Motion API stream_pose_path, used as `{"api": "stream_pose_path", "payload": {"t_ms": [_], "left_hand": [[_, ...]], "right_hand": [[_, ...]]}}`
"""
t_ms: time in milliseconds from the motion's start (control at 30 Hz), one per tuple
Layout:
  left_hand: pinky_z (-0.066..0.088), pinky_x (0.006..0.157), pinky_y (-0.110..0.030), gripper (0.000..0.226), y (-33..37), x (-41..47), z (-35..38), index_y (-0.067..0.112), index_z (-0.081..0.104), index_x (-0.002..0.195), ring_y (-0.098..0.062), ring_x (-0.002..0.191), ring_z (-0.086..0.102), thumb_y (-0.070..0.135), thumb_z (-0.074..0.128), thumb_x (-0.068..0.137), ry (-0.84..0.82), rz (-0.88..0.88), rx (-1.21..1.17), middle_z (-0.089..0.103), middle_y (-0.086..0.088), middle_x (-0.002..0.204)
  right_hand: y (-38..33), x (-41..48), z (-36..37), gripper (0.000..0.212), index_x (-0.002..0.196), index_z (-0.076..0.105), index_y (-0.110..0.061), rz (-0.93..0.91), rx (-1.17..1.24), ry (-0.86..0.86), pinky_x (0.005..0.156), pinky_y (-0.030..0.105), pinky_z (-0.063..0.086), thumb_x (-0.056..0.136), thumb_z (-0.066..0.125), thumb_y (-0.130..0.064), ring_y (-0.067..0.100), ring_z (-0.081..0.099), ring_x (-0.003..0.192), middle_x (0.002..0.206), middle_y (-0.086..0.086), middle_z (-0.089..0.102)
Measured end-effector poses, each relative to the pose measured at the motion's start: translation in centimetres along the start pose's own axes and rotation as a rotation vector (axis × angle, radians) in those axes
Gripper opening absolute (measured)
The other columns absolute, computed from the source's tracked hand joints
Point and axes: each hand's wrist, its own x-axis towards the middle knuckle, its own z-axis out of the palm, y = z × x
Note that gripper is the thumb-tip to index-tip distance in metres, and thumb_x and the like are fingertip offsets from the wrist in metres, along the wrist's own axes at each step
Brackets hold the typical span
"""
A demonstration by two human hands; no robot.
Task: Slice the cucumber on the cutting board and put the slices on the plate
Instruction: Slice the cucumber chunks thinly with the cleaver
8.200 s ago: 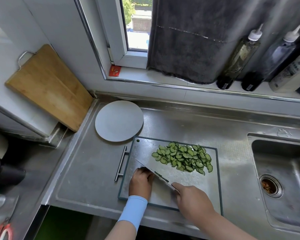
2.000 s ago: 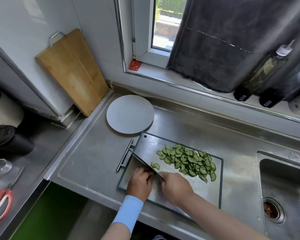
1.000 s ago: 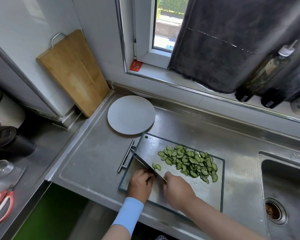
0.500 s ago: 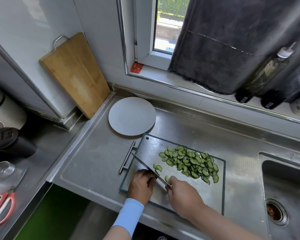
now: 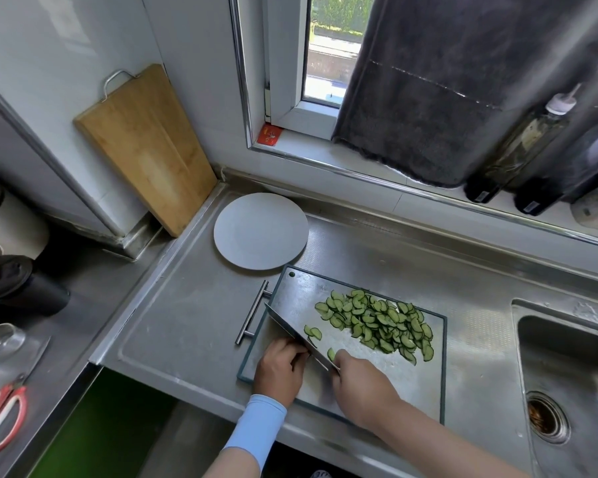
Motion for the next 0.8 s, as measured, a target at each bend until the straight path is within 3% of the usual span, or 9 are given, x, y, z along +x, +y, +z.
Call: {"api": "stream_pose_path", "payload": {"t_ms": [300, 433, 633, 800], "left_hand": [[0.044, 0.071, -0.018, 0.017, -0.4, 0.1, 0.3, 0.016, 0.072, 0.079, -0.015, 0.081, 0.056, 0.007, 0.083, 0.068, -0.015, -0.018, 0.009, 0.063, 0.002, 0.084], [0.048, 0.070, -0.019, 0.018, -0.3, 0.2, 0.2, 0.018, 0.074, 0.078, -0.014, 0.080, 0.058, 0.008, 0.084, 0.067, -0.014, -0.020, 0.000, 0.064, 0.004, 0.085], [0.045, 0.077, -0.013, 0.019, -0.3, 0.2, -0.1, 0.018, 0.075, 0.080, -0.010, 0.082, 0.059, 0.008, 0.085, 0.067, -0.011, 0.004, 0.009, 0.067, 0.004, 0.087], [0.044, 0.079, -0.011, 0.019, -0.4, 0.1, -0.2, 0.019, 0.075, 0.080, -0.008, 0.081, 0.059, 0.008, 0.085, 0.068, -0.008, 0.003, 0.008, 0.067, 0.004, 0.088]], "right_hand": [[-1.3, 1.5, -0.3, 0.010, 0.101, 0.047, -0.019, -0.010, -0.012, 0.002, 0.066, 0.033, 0.037, 0.100, 0.038, -0.025, 0.025, 0.053, 0.081, 0.090, 0.001, 0.057], [-1.0, 0.9, -0.4, 0.014, 0.103, 0.050, -0.019, -0.007, -0.007, 0.014, 0.068, 0.035, 0.043, 0.100, 0.040, -0.027, 0.025, 0.055, 0.082, 0.094, 0.002, 0.062], [0.7, -0.9, -0.3, 0.015, 0.095, 0.047, -0.022, -0.030, -0.002, 0.053, 0.059, 0.033, 0.038, 0.102, 0.037, -0.031, 0.022, 0.053, 0.074, 0.086, -0.001, 0.060], [1.6, -1.7, -0.1, 0.016, 0.098, 0.049, -0.022, -0.020, -0.015, 0.042, 0.060, 0.034, 0.039, 0.102, 0.036, -0.031, 0.023, 0.057, 0.078, 0.086, -0.001, 0.061]]}}
